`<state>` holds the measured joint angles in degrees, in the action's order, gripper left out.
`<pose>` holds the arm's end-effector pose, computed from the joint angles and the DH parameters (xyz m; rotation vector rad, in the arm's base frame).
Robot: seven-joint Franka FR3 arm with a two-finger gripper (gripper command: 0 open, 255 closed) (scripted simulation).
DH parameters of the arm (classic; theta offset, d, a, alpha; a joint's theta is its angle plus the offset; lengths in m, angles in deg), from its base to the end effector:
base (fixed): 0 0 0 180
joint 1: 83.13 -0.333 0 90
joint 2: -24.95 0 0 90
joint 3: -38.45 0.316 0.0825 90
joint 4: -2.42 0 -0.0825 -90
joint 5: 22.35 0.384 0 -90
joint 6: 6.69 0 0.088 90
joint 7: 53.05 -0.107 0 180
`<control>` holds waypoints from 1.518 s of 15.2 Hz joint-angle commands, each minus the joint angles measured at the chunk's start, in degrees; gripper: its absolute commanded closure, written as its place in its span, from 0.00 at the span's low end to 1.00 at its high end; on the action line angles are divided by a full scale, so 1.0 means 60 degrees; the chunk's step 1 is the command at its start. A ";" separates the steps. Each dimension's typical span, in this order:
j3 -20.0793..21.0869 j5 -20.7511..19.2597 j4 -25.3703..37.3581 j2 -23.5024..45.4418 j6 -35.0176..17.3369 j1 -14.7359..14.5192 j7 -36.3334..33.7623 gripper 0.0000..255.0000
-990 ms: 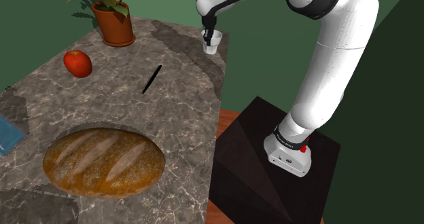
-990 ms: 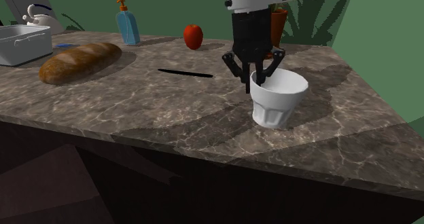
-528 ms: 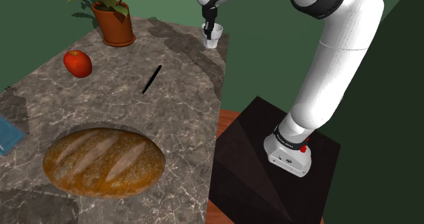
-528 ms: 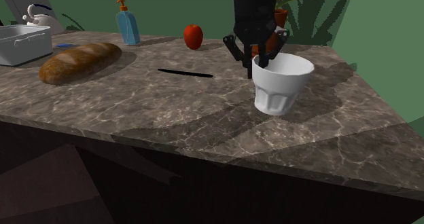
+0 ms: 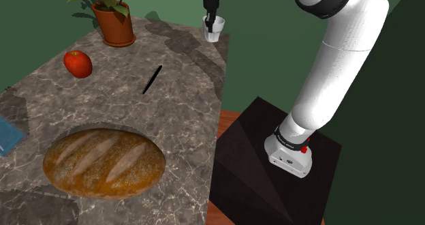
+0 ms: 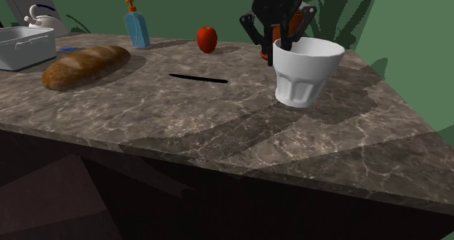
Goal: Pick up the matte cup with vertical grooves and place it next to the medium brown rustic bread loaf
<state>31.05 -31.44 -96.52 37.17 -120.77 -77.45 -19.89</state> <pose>0.6115 -0.1466 0.4623 2.8977 0.6103 -0.0302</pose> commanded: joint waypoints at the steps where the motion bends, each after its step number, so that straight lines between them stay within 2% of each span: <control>1: 0.0002 0.0007 0.0184 -0.0060 0.0240 -0.0006 0.0032 1.00; 13: 0.0008 0.0063 0.1468 -0.0172 0.1622 -0.0018 0.0241 1.00; 23: 0.0824 -0.0303 -0.1691 -0.2770 0.1379 -0.1007 -0.1693 1.00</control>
<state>35.15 -33.15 -105.07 22.07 -112.72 -82.69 -28.35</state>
